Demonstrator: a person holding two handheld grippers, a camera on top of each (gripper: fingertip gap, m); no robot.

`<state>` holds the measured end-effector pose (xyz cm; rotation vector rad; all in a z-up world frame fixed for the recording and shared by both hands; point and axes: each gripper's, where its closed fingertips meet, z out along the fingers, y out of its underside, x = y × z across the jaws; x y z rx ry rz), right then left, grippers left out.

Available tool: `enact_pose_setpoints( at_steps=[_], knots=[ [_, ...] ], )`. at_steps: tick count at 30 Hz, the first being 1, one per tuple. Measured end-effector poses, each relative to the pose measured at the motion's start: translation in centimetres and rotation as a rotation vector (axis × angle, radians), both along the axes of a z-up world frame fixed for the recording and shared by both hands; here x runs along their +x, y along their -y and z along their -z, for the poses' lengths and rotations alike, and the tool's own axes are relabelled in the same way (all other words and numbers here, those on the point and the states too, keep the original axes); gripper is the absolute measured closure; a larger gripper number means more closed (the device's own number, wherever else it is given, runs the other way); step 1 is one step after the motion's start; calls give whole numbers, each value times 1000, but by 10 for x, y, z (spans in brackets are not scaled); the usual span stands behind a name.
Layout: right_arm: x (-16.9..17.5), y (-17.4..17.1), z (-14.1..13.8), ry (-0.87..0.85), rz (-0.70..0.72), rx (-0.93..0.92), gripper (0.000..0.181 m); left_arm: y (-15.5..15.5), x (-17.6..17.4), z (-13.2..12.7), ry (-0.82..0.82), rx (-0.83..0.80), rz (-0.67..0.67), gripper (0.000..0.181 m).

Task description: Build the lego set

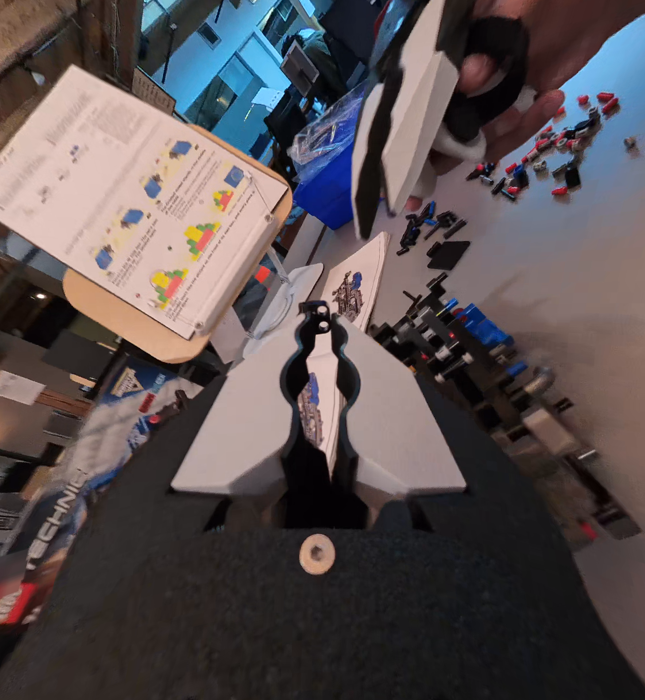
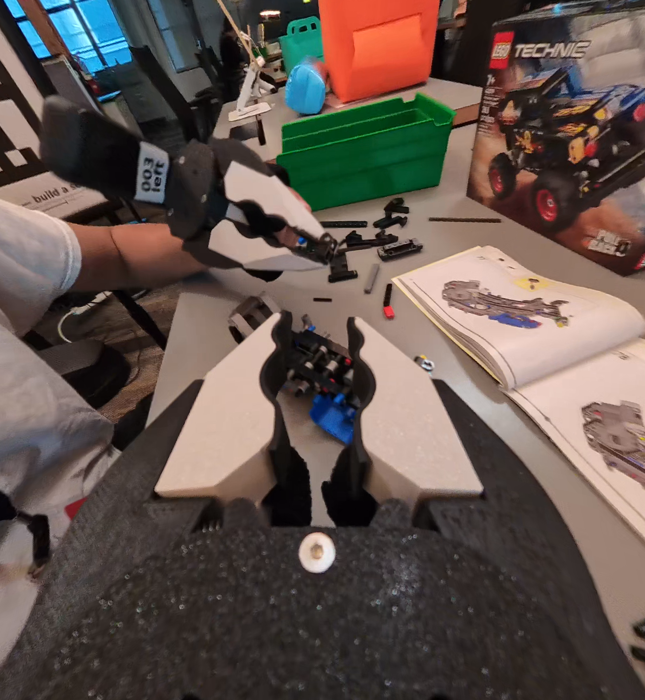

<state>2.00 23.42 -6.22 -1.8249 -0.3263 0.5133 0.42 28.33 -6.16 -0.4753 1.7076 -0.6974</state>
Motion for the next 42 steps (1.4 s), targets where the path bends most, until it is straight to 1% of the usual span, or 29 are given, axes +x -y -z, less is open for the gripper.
enact_pose_setpoints(
  at_steps=[3, 4, 6, 9, 11, 17, 19, 22, 26, 30, 33, 35, 36, 38, 40, 42],
  knots=[
    [-8, -6, 0, -32, -33, -34, 149, 14, 1, -3, 3, 144, -59, 175],
    [-10, -6, -1, -49, -42, -39, 149, 22, 0, -1, -3, 196, -55, 175],
    [-10, -5, -2, -86, -49, -28, 149, 30, 3, 4, -16, 292, -96, 175],
    [-10, 0, 1, -129, -60, -33, 157, 39, 8, 9, -37, 399, -140, 175],
    [-9, 3, 4, -131, -65, -49, 159, 43, 11, 12, -58, 439, -151, 175],
    [-3, 8, 9, -117, -53, -50, 163, 57, 20, 12, -23, 538, -127, 175],
    [1, 10, 8, -108, -44, -37, 174, 58, 24, 14, -15, 557, -127, 175],
    [6, 12, 9, -84, -31, -32, 175, 61, 30, 14, 4, 574, -119, 175],
    [12, 14, 9, -54, -5, -6, 175, 64, 34, 15, 33, 528, -106, 175],
    [17, 13, 17, 5, 26, -20, 175, 66, 32, 21, -25, 355, -45, 176],
    [29, 10, 21, -19, 67, -33, 175, 62, 27, 16, -25, 272, -17, 174],
    [39, 9, 21, -36, 101, -31, 175, 57, 25, 10, -10, 235, -22, 174],
    [41, 10, 17, -69, 99, -19, 175, 53, 24, 6, -15, 207, -29, 174],
    [41, 12, 4, -205, 65, 16, 175, 49, 24, -1, -39, 109, -29, 174],
    [41, 13, -6, -333, 29, 40, 175, 50, 26, -6, -80, 0, 1, 174],
    [37, 15, -15, -463, -18, 56, 175, 49, 33, -12, -85, -54, 2, 169]
  ],
)
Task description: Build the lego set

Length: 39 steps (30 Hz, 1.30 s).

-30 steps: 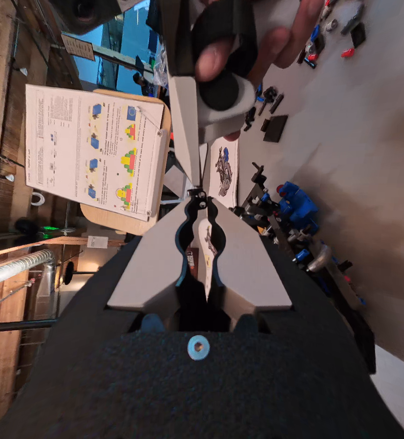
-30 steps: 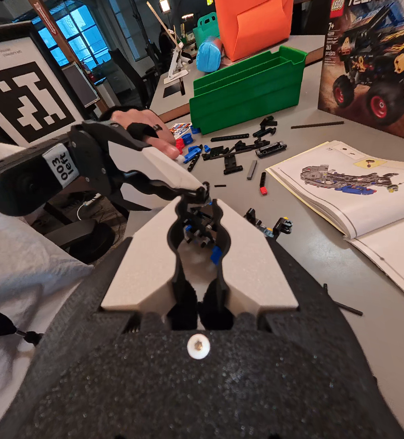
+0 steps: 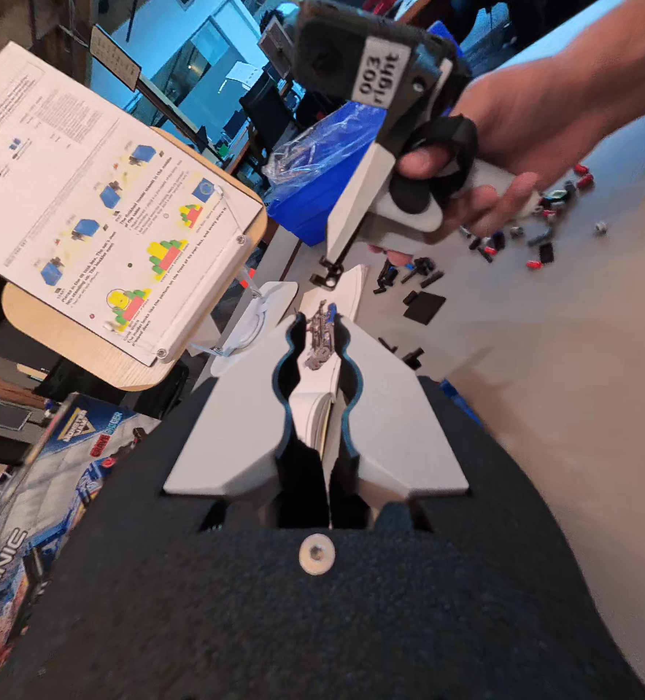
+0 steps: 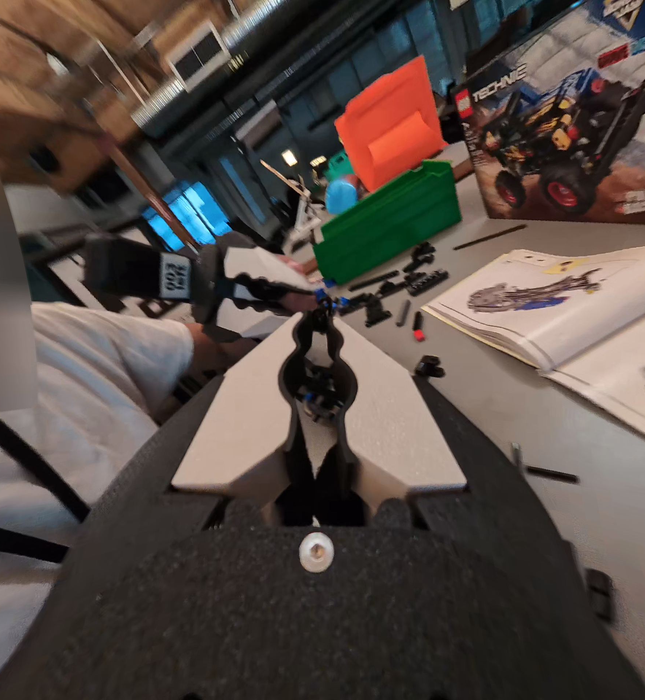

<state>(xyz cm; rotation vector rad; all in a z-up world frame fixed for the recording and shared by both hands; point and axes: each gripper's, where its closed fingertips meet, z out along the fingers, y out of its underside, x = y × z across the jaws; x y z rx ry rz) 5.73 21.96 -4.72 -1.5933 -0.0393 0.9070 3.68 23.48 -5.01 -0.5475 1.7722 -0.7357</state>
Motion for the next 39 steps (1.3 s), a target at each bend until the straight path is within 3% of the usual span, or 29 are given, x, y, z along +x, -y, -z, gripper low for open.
enact_pose_setpoints(
  at_steps=[3, 6, 12, 18, 28, 31, 35, 39],
  knots=[
    [-5, 1, -9, -171, -57, 35, 175, -4, 12, -10, 57, 11, -40, 157],
    [-12, 4, -18, -285, -112, 81, 175, 9, 15, -12, 46, -76, 5, 148],
    [-19, 4, -14, -310, -151, 73, 175, 23, 14, -13, -14, -240, 103, 163],
    [-32, 8, -11, -377, -264, 45, 174, 27, 1, -11, -28, -137, 202, 164],
    [-48, 8, 2, -236, -306, 10, 173, 32, -15, 6, -192, 83, 341, 164],
    [-45, 5, 4, -191, -277, 9, 168, 26, -13, 11, -218, 136, 324, 163],
    [-29, -1, 8, -58, -156, 6, 161, 19, -9, 17, -236, 159, 297, 163],
    [-7, -9, 21, 244, 61, -18, 160, 11, 3, 24, -248, 193, 253, 163]
  ],
)
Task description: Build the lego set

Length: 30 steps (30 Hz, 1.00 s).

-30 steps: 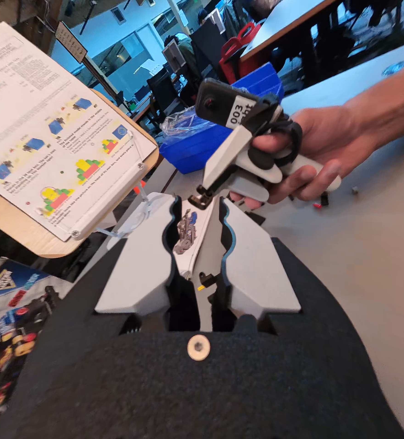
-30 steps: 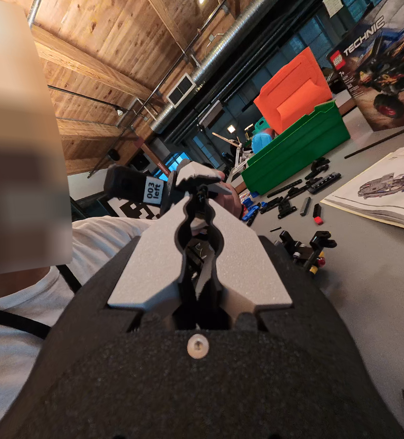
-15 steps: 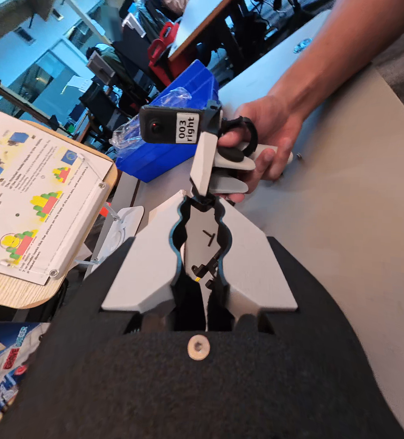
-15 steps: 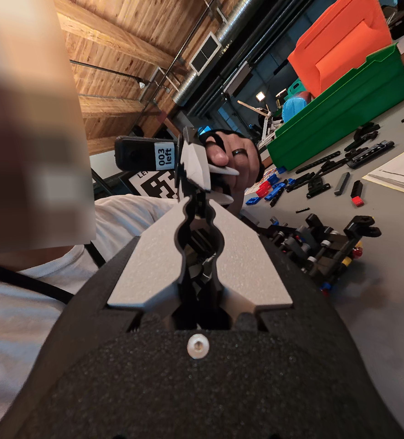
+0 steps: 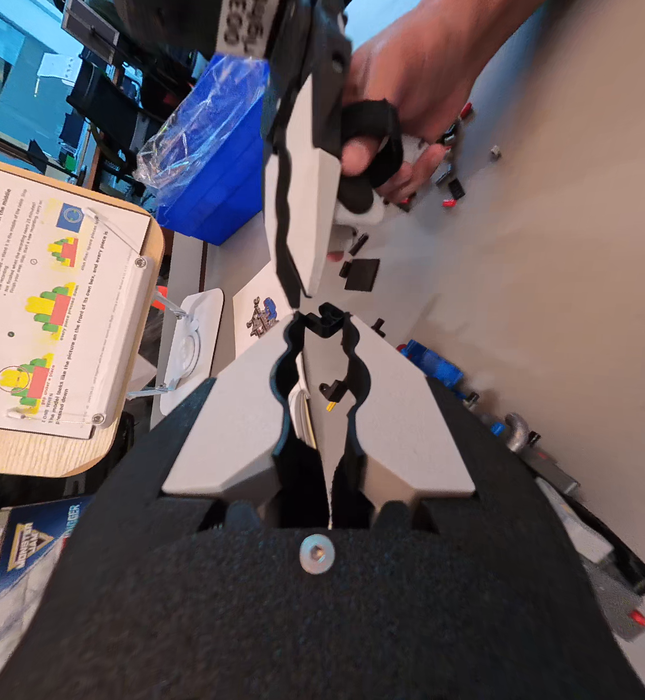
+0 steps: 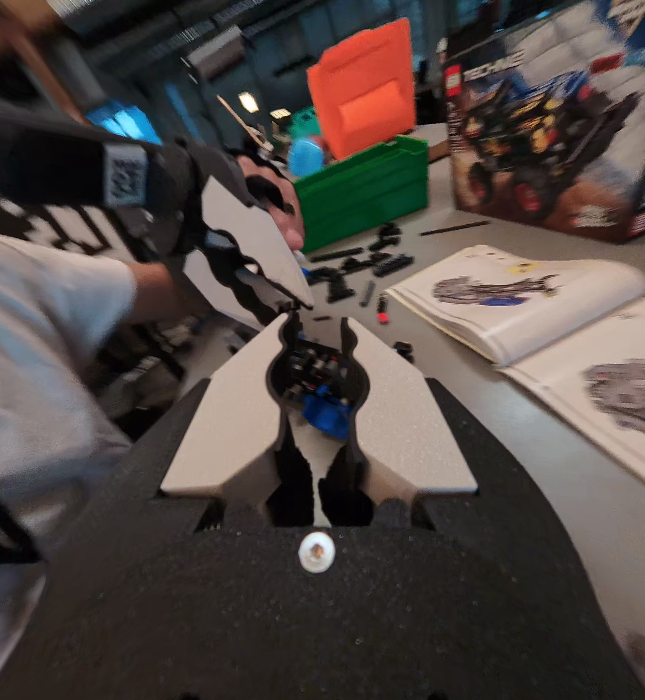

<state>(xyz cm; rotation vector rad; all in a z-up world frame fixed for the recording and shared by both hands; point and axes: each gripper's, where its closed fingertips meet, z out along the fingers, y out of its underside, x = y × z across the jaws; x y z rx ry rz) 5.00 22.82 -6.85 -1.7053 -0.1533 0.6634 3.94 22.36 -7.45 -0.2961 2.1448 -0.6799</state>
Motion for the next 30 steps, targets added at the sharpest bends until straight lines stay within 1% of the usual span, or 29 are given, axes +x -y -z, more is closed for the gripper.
enact_pose_setpoints(
  at_steps=[2, 5, 8, 11, 13, 16, 18, 21, 24, 27, 30],
  knots=[
    [3, -2, 6, 162, 81, -10, 159, -3, 4, 3, 1, 29, -17, 163],
    [0, -4, 9, 303, 160, -21, 157, -6, 10, 9, 11, 82, -48, 163],
    [-2, -7, 15, 404, 222, -42, 156, -8, 12, 15, 19, 137, -74, 163],
    [-2, -8, 20, 484, 255, -53, 165, -11, 17, 20, 49, 217, -111, 163],
    [-3, -9, 20, 505, 265, -47, 168, -10, 19, 22, 59, 236, -134, 163],
    [-1, -9, 22, 517, 280, -54, 168, -11, 21, 24, 64, 264, -166, 163],
    [-1, -9, 23, 495, 270, -66, 168, -11, 21, 25, 67, 280, -172, 163],
    [-2, -10, 25, 470, 254, -79, 172, -11, 22, 25, 77, 285, -176, 163],
    [1, -9, 24, 479, 266, -64, 178, -9, 23, 24, 100, 284, -172, 163],
    [1, -8, 20, 401, 239, -61, 179, -8, 23, 22, 111, 263, -167, 163],
    [2, -6, 13, 251, 195, -62, 181, -5, 24, 15, 142, 221, -162, 162]
  ],
)
